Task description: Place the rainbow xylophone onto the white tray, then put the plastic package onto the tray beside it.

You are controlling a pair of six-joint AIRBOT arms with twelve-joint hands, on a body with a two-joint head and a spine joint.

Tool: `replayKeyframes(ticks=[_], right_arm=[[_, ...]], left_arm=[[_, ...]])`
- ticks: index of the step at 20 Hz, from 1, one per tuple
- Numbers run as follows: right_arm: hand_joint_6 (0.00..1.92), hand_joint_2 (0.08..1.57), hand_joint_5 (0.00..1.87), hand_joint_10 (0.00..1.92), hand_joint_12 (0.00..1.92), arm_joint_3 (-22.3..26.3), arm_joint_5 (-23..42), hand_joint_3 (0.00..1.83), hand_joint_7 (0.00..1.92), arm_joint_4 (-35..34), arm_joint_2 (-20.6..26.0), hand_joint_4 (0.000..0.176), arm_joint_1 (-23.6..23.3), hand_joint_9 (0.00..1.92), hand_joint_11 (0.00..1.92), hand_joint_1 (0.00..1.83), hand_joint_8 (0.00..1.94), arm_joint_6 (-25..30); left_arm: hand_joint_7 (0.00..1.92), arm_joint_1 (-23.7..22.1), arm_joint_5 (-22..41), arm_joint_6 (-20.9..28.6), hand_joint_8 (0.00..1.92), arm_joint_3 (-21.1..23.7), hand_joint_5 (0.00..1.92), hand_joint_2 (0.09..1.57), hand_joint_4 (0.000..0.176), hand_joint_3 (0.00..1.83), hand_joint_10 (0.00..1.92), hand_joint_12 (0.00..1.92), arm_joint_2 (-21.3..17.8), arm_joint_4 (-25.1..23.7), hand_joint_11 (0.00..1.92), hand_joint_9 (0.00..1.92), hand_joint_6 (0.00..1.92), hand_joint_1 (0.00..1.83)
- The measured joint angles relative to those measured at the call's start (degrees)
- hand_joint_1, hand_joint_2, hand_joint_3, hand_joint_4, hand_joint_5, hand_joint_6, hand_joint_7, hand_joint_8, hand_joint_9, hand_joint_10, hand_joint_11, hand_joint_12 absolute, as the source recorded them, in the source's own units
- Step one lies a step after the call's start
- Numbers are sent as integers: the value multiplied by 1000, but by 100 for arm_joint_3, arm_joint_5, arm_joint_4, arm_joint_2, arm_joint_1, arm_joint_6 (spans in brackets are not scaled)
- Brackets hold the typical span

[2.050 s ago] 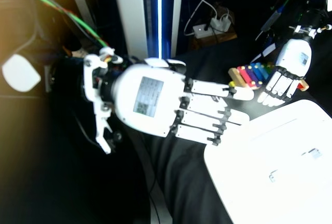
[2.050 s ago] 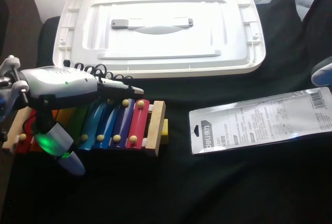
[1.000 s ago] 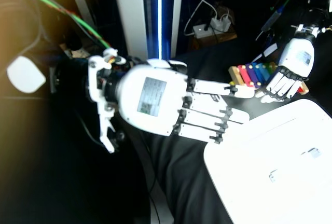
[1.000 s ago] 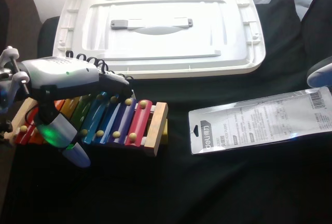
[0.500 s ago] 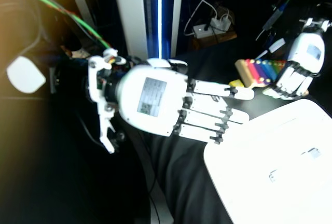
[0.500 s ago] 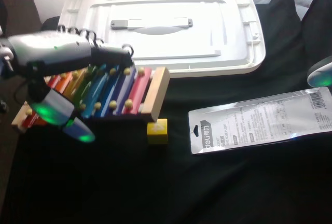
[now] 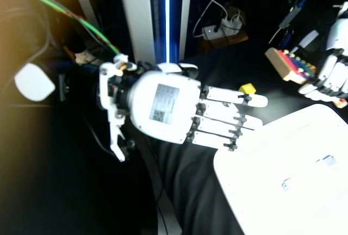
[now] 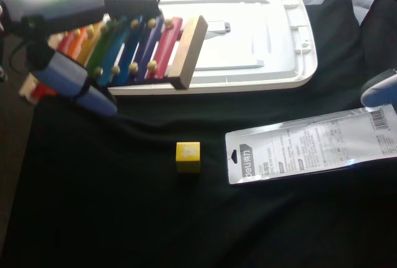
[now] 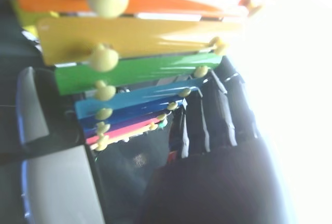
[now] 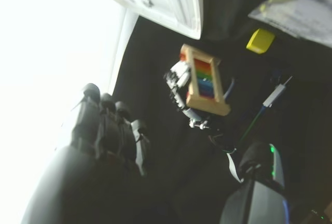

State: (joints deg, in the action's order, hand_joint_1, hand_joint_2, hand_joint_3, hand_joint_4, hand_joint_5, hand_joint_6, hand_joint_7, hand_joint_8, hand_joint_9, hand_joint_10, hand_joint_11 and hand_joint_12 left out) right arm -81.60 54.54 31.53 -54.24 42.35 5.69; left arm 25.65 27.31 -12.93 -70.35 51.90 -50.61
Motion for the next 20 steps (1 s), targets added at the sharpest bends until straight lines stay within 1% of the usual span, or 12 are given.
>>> replayKeyframes(ticks=[2,4,5,6,7,9,10,11,13,17,18,20], right_arm=[[0,704,33,13,22,-9,-4,0,99,11,-7,101,0,74,58,719,1,2],[0,696,29,0,12,-9,-2,0,96,7,-7,111,0,44,34,741,2,2],[1,695,31,3,12,-9,-2,0,103,9,-7,116,0,50,35,742,5,0],[2,695,34,6,15,-9,-2,0,109,9,-9,113,0,59,42,756,6,2],[0,703,30,13,18,-11,4,0,102,0,-17,106,0,78,49,760,2,2],[3,701,37,18,30,-17,2,0,103,4,-44,113,0,105,76,739,1,0],[3,701,40,7,28,-15,9,0,101,11,-66,116,-7,83,73,767,0,0],[4,704,43,1,27,-15,7,1,104,7,-87,120,-13,56,71,783,2,2],[2,707,44,9,35,-17,22,2,108,20,-118,121,-70,62,89,756,2,0],[1,713,35,3,27,-57,79,3,102,11,-190,114,-70,52,69,757,0,0],[2,702,35,1,18,-59,87,0,109,17,-212,133,-79,49,49,729,3,0],[4,699,45,0,10,-83,101,0,124,28,-273,130,-153,40,30,699,6,9]], left_arm=[[424,-238,-120,2,801,-98,361,995,58,0,731,1056,2,-146,197,442,950,1107],[501,-557,-308,136,563,-184,371,1014,63,0,451,906,2,-466,202,527,929,1120],[534,-647,-358,166,485,-205,366,1011,79,1,357,880,2,-540,196,561,989,1116],[545,-835,-439,188,436,-260,322,1019,77,0,300,851,13,-667,181,574,1065,1099],[546,-986,-525,197,433,-315,323,1017,56,0,280,863,46,-791,184,584,1027,1088],[559,-1276,-765,195,479,-422,363,993,35,1,310,971,192,-1016,210,618,1006,1102],[544,-1384,-828,195,629,-525,374,973,30,0,452,1078,317,-1075,230,602,1021,1105],[543,-1438,-870,197,725,-647,395,950,0,0,633,1186,455,-1069,226,559,1000,1142],[554,-1456,-1023,197,842,-1075,462,951,0,1,810,1155,909,-1012,325,559,949,1175],[552,-1456,-1270,197,857,-1598,528,967,0,4,833,1128,1499,-883,353,567,791,1195],[563,-1456,-1318,197,863,-1727,521,988,0,11,835,1126,1639,-870,352,574,785,1207],[558,-1451,-1394,199,819,-1996,529,981,0,1,797,1164,1893,-826,309,555,747,1289]])
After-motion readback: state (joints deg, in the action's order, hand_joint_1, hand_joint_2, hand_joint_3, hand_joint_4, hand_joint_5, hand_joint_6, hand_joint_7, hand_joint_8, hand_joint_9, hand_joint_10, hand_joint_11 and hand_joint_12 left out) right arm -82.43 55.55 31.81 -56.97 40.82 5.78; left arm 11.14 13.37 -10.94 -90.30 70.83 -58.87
